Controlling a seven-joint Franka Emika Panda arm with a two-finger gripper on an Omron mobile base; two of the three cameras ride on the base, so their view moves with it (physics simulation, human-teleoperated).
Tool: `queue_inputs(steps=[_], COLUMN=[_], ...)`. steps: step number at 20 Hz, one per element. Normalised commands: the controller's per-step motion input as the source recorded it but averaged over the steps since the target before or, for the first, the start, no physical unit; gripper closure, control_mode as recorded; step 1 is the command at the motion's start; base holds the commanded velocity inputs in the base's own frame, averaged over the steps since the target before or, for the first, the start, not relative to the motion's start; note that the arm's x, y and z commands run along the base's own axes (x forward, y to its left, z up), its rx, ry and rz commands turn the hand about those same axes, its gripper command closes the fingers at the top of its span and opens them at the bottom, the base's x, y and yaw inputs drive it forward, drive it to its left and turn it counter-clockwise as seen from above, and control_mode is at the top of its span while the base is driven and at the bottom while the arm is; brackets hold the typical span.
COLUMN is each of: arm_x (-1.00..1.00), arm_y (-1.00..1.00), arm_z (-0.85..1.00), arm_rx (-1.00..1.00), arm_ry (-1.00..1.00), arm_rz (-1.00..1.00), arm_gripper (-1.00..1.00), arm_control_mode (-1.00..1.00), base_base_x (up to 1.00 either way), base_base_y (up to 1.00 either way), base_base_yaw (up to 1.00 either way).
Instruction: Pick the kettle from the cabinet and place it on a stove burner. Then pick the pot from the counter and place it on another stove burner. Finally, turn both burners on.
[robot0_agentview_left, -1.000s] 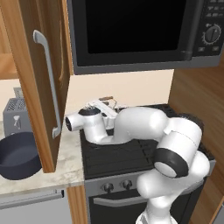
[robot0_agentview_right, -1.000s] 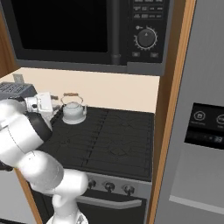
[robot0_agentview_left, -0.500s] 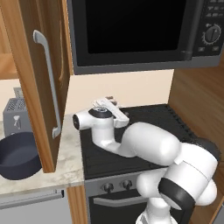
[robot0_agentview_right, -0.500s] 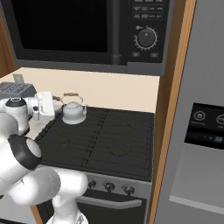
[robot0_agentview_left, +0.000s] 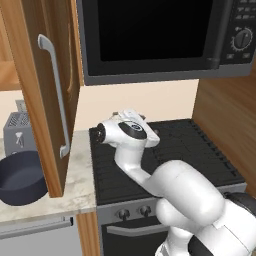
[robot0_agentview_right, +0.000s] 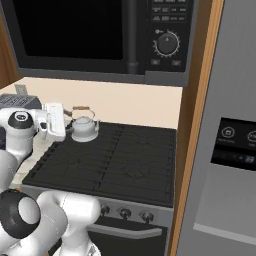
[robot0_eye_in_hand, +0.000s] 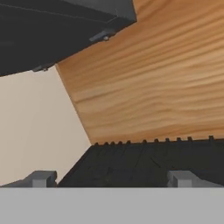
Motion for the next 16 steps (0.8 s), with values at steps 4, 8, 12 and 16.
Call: queue_inputs(steps=[4,8,12,16], arm_x=[-0.33,-0.19,-0.16,-0.18], arm_y=[-0.15,0.0,0.0,0.0], arm_z=[0.13,0.12,0.01,0.0], arm_rx=[0.13,0.16,0.18,0.17], arm_ry=[-0.01,0.0,0.0,0.0], arm_rz=[0.0,0.07,0.16,0.2], arm_gripper=[-1.0,-1.0,-1.0,-1.0], arm_control_mode=[-1.0,-1.0,-1.0,-1.0], base_base_x=[0.0,0.0,0.0,0.0], base_base_y=[0.0,0.0,0.0,0.0], base_base_yaw=[0.0,0.0,0.0,0.0])
